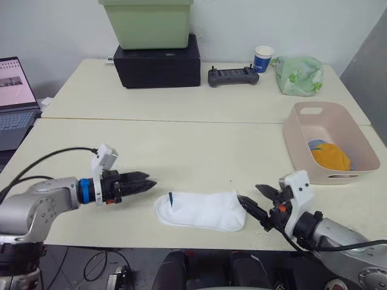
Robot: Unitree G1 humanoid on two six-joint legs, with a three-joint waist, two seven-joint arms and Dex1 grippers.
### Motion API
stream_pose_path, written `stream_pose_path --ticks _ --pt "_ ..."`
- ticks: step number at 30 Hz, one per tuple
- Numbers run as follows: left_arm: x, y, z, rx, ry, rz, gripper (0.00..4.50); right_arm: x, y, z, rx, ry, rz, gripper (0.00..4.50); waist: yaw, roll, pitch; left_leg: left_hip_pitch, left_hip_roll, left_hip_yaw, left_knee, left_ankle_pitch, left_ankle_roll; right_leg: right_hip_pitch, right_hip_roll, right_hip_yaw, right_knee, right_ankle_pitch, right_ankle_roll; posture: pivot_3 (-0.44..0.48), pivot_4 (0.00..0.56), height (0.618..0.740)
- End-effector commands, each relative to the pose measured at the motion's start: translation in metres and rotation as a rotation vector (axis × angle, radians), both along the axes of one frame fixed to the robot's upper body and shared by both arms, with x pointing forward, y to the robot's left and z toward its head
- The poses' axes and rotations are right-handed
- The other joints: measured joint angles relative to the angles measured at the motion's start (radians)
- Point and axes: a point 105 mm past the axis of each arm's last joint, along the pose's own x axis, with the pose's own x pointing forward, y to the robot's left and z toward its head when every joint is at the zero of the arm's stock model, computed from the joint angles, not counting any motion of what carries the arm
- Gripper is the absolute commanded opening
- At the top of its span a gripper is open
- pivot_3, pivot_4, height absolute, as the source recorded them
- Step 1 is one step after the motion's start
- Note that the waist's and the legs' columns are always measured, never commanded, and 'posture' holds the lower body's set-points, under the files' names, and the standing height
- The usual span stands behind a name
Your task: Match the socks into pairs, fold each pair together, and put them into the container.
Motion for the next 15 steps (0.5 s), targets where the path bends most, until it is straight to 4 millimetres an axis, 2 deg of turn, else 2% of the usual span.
stream_pose_path --ticks 1,4,7,10,11,15 --pt "0.005 -0.026 0.020 -0.043 -0.099 -0.088 2.58 -0.005 0.015 0.013 -0.024 -0.094 0.096 3.30 0.000 0.000 0.000 0.000 0.000 0.000 0.000 0.000 0.000 0.000 0.000 0.000 0.000 0.000 0.000 0.000 0.150 0.720" --pt "-0.005 -0.055 0.010 -0.021 -0.099 -0.248 1.95 -0.004 0.029 -0.006 -0.162 -0.097 0.204 2.48 -0.002 0.000 0.000 0.000 0.000 0.001 0.000 0.000 0.000 0.000 0.000 0.001 0.000 0.000 0.000 0.000 0.150 0.720" --pt "-0.017 -0.064 0.000 0.018 -0.082 -0.348 0.96 -0.002 0.034 -0.016 -0.182 -0.097 0.221 1.36 -0.005 0.000 0.000 0.000 0.000 0.001 0.000 0.000 0.000 -0.001 0.001 0.001 0.000 0.000 0.000 0.000 0.150 0.720" --pt "-0.034 -0.067 -0.022 0.143 -0.084 -0.498 0.01 -0.005 0.044 -0.027 -0.263 -0.128 0.323 0.24 -0.006 0.001 0.000 0.000 0.001 0.000 -0.001 0.000 0.000 -0.001 0.002 0.001 0.000 0.000 0.000 0.000 0.150 0.720" --pt "-0.035 -0.067 -0.028 0.160 -0.080 -0.511 0.00 -0.004 0.046 -0.030 -0.274 -0.133 0.334 0.01 -0.005 0.001 0.000 0.000 0.001 0.000 -0.001 0.000 0.000 -0.001 0.002 0.001 0.001 0.000 0.000 0.000 0.150 0.720" --pt "-0.027 -0.068 -0.062 0.241 -0.072 -0.492 0.00 0.004 0.043 -0.055 -0.332 -0.092 0.364 0.01 0.001 0.000 0.000 0.000 0.000 0.000 0.000 0.000 0.000 0.000 0.001 0.001 0.000 0.000 0.000 0.000 0.150 0.720"
